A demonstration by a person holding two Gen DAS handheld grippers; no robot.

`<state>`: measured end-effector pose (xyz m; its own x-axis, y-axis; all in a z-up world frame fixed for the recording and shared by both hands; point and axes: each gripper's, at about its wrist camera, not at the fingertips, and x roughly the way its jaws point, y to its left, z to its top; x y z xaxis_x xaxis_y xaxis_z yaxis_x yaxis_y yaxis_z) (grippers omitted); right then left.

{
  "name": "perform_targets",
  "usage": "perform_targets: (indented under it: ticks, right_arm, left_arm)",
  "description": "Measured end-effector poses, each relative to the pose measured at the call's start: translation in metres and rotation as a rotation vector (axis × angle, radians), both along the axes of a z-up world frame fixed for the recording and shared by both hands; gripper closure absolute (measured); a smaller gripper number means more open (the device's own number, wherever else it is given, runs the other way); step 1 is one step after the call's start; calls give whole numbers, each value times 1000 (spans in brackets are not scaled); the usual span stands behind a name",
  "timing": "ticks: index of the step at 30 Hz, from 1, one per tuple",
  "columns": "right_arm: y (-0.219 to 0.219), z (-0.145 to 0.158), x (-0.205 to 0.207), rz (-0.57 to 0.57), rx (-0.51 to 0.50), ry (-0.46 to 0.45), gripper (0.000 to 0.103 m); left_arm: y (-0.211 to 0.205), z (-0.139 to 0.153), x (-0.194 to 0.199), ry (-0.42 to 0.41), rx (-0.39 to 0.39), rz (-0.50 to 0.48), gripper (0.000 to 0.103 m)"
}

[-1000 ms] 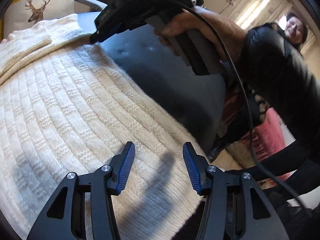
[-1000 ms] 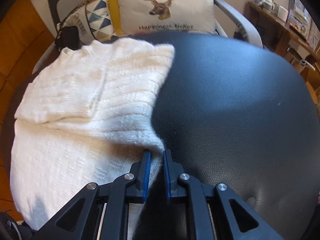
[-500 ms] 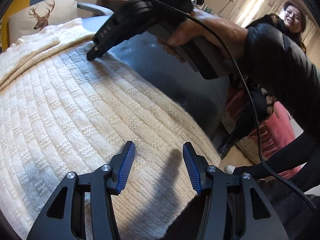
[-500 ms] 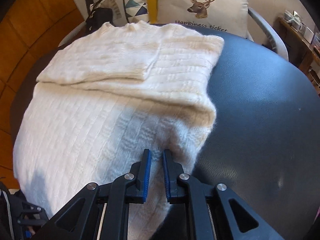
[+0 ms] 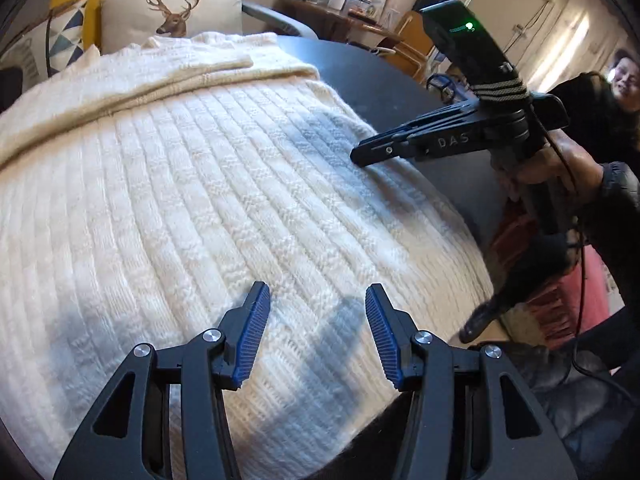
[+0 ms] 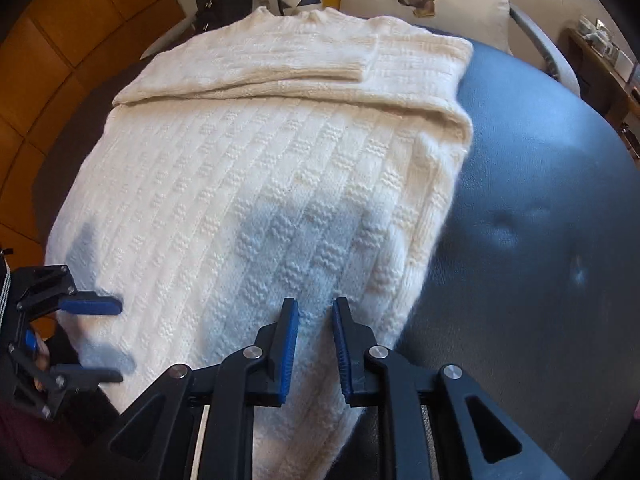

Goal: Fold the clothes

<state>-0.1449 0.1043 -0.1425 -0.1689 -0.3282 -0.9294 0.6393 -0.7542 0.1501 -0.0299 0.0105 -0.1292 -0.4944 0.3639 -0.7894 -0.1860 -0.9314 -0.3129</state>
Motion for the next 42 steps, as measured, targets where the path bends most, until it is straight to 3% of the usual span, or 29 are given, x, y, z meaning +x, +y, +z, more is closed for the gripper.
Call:
perform_targets:
  ticks: [5,9,12,15,21,26,29,33,38,42]
  right_arm:
    - [4,10,8,-50,11,21,84]
    - [-16,19,40,27,-34,2,82]
    - [-37,14,68,83,-53,-25,82]
    - [-43,5,87,109,-23,-8,82]
    - [-34,14,96,84,10,-42,80]
    - [-80,23,111,135,-109,-56,79]
    - [-95,12,121,171,-70,-52,79]
    - [-108,9,124,176,-64,-67,79]
    - [-145,22,133,276,-116,-20,79]
    - [-176,1,136,309,-15,-6,79]
  left_arm:
    - [-28,9,20,27,29,48,50]
    - [-60,10,36,18,27,144,50]
    - [-79,-6,42,-27,0,189,50]
    - [-81,-13,51,-28,-8,171,50]
    - [-87,6,77,6,11,185,50]
    - [-117,3,90,-9,21,344,50]
    - [-135,-9,101,-41,57,414,50]
    - [-152,4,127,2,127,484,50]
    - [-172,-3,146,-13,138,594,50]
    - [-168,-11,140,-49,76,574,50]
